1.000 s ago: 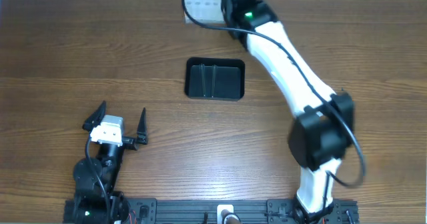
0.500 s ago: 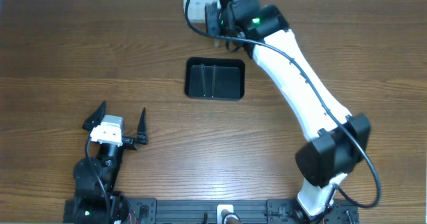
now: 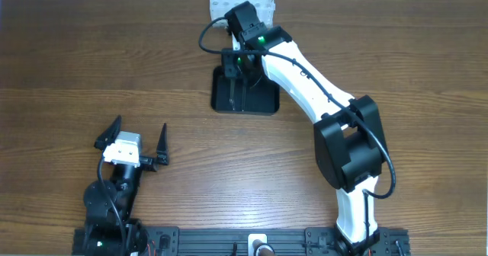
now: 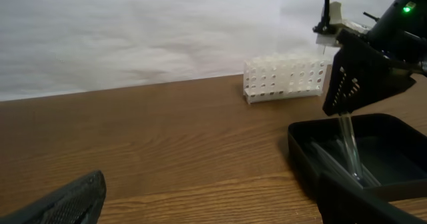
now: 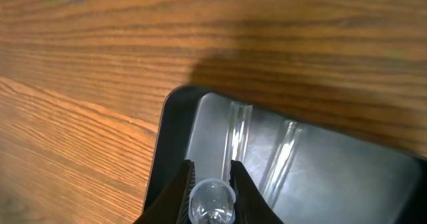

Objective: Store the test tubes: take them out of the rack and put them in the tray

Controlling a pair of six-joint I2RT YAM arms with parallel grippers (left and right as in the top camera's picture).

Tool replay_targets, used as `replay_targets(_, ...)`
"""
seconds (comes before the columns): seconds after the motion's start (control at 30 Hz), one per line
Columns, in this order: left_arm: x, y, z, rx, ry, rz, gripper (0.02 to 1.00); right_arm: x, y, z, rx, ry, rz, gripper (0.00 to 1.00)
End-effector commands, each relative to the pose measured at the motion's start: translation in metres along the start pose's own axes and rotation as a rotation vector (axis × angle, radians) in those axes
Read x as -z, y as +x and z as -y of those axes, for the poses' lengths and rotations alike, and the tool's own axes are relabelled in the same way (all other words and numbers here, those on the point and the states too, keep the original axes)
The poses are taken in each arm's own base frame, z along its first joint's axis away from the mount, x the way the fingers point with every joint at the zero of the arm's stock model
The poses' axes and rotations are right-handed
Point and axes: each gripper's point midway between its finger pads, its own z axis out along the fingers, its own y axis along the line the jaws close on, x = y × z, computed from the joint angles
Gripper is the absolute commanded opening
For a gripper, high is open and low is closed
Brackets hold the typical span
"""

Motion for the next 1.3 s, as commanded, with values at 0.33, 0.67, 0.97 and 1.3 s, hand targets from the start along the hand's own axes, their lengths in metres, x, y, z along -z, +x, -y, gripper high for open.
replay_targets(0.33,0.000,0.002,0.001,-0.010,0.005,-0.003,1.000,-0.009,0.012,0.009,-0.030,0.011,-0.054,0.073)
replay_targets(0.67,0.000,0.002,0.001,-0.010,0.005,-0.003,1.000,-0.016,0.020,0.017,-0.036,0.037,-0.072,0.156)
replay_targets(0.97,0.000,0.002,0.001,-0.010,0.005,-0.003,0.998,-0.039,0.018,0.030,-0.059,0.057,-0.072,0.163)
replay_targets(1.3,0.000,0.002,0.001,-0.010,0.005,-0.003,1.000,-0.049,0.013,0.043,-0.092,0.064,-0.068,0.514)
